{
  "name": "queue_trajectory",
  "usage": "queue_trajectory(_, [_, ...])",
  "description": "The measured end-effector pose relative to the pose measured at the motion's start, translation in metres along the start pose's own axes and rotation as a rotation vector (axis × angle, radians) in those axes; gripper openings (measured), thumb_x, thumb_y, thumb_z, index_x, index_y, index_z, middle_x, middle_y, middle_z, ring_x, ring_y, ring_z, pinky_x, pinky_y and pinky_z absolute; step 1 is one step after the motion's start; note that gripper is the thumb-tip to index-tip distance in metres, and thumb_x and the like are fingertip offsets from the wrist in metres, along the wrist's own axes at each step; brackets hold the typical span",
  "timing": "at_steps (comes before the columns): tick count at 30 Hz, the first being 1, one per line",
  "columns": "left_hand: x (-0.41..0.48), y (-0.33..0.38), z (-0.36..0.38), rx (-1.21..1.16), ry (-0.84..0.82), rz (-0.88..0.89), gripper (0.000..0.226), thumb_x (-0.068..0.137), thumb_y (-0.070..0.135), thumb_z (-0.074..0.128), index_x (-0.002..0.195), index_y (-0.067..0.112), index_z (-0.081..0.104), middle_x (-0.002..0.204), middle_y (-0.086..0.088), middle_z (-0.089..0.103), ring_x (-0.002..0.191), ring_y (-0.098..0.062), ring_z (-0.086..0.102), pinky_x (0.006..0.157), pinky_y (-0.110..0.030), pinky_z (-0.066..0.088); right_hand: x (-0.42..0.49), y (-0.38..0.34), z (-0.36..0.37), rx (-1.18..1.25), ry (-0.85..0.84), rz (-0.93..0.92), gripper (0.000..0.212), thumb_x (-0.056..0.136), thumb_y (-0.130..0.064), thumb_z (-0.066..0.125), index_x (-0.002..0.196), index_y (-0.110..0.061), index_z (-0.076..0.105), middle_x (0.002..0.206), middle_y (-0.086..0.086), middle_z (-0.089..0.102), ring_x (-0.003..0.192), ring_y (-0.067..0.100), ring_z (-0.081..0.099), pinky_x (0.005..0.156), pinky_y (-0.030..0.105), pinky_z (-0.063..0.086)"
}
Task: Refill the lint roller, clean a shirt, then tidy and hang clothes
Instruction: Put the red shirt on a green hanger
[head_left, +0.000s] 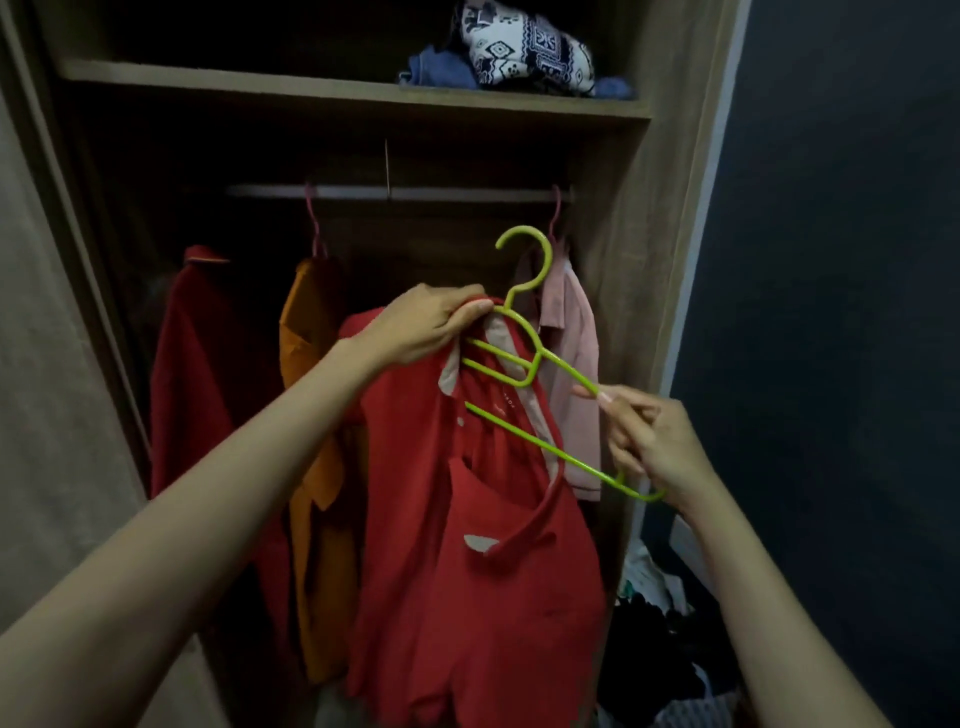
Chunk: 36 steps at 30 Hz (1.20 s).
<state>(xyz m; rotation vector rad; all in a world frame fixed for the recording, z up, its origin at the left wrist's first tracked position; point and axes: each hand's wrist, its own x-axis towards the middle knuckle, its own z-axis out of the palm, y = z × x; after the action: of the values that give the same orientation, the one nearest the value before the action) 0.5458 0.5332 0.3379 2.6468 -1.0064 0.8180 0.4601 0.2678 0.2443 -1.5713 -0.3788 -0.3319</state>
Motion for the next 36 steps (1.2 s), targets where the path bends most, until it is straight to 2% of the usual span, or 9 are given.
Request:
queue_trajectory(3, [-0.005, -0.002, 0.01, 0.001, 0.106, -0.1, 0.031, 0.1, 0.049, 0.033, 0.101, 0.025, 0.051, 0.083, 0.002, 0.059, 0.093, -0.03, 0.064, 0.069, -0.036, 0.044, 0.008, 0.0, -0.008, -0.454, 0.352, -0.192, 0.017, 0.085, -0.025, 0.069, 0.101, -0.022, 0.073, 0.082, -0.001, 0.065, 0.074, 0.008, 0.06, 0.068, 0.022, 0.05])
queue_trajectory(6, [-0.006, 0.002, 0.01, 0.044, 0.217, -0.159, 0.032, 0.099, 0.052, 0.034, 0.104, 0.026, 0.05, 0.092, -0.006, 0.067, 0.095, -0.033, 0.064, 0.069, -0.04, 0.047, -0.006, 0.004, 0.006, -0.79, 0.812, -0.55, 0.026, 0.087, -0.02, 0.066, 0.112, -0.013, 0.065, 0.109, 0.006, 0.054, 0.101, 0.016, 0.05, 0.088, 0.02, 0.037])
queue_trajectory(9, [-0.006, 0.005, -0.004, 0.011, 0.342, -0.157, 0.036, 0.095, 0.059, 0.031, 0.1, 0.028, 0.05, 0.087, -0.006, 0.067, 0.092, -0.033, 0.065, 0.066, -0.039, 0.046, -0.031, 0.03, 0.038, -0.923, 0.451, -0.854, 0.027, 0.083, -0.01, 0.054, 0.108, -0.015, 0.063, 0.111, 0.0, 0.052, 0.088, 0.02, 0.059, 0.075, 0.027, 0.047])
queue_trajectory(11, [-0.008, 0.007, -0.015, -0.013, 0.394, -0.14, 0.037, 0.094, 0.059, 0.03, 0.098, 0.028, 0.05, 0.08, -0.002, 0.063, 0.088, -0.033, 0.066, 0.065, -0.039, 0.047, -0.033, 0.056, 0.045, -1.099, 0.107, -0.773, 0.042, 0.075, -0.009, 0.057, 0.115, -0.019, 0.059, 0.123, -0.001, 0.053, 0.088, 0.02, 0.064, 0.068, 0.03, 0.054])
queue_trajectory(13, [-0.014, 0.011, -0.027, -0.043, 0.414, -0.135, 0.037, 0.095, 0.057, 0.032, 0.097, 0.026, 0.052, 0.075, 0.003, 0.058, 0.083, -0.031, 0.065, 0.065, -0.04, 0.048, -0.024, 0.073, 0.04, -1.266, -0.019, -0.653, 0.051, 0.067, -0.008, 0.065, 0.116, -0.019, 0.061, 0.132, 0.005, 0.054, 0.091, 0.026, 0.065, 0.066, 0.035, 0.054])
queue_trajectory(18, [-0.04, 0.0, -0.047, 0.062, 0.42, -0.15, 0.036, 0.095, 0.055, 0.041, 0.1, 0.022, 0.056, 0.074, 0.0, 0.061, 0.073, -0.023, 0.063, 0.063, -0.04, 0.049, -0.004, 0.07, 0.017, -1.508, 0.005, -0.536, 0.046, 0.052, -0.017, 0.083, 0.095, -0.021, 0.067, 0.128, 0.003, 0.059, 0.09, 0.027, 0.057, 0.066, 0.037, 0.047])
queue_trajectory(24, [-0.084, -0.028, -0.043, 0.014, 0.402, -0.115, 0.031, 0.091, 0.045, 0.051, 0.107, 0.022, 0.063, 0.087, -0.002, 0.065, 0.08, -0.021, 0.062, 0.072, -0.041, 0.05, -0.003, 0.05, -0.019, -1.298, 0.031, -0.677, 0.022, 0.075, -0.029, 0.073, 0.089, -0.014, 0.064, 0.102, -0.002, 0.063, 0.084, 0.022, 0.049, 0.069, 0.032, 0.046])
queue_trajectory(30, [-0.11, -0.031, -0.021, 0.282, 0.306, -0.082, 0.044, 0.089, 0.049, 0.041, 0.113, 0.02, 0.064, 0.082, -0.008, 0.059, 0.071, -0.03, 0.063, 0.053, -0.037, 0.049, -0.005, 0.022, -0.009, -1.115, 0.069, -0.802, 0.029, 0.078, -0.035, 0.059, 0.067, -0.008, 0.059, 0.072, 0.002, 0.056, 0.075, 0.019, 0.045, 0.064, 0.033, 0.045])
queue_trajectory(36, [-0.112, -0.027, -0.013, 0.04, 0.423, -0.308, 0.029, 0.091, 0.045, 0.045, 0.111, 0.028, 0.057, 0.091, -0.002, 0.063, 0.087, -0.023, 0.062, 0.071, -0.045, 0.051, -0.019, 0.021, 0.034, -0.804, 0.087, -0.69, 0.03, 0.087, -0.034, 0.051, 0.101, -0.011, 0.062, 0.107, 0.005, 0.055, 0.101, 0.018, 0.055, 0.082, 0.035, 0.049])
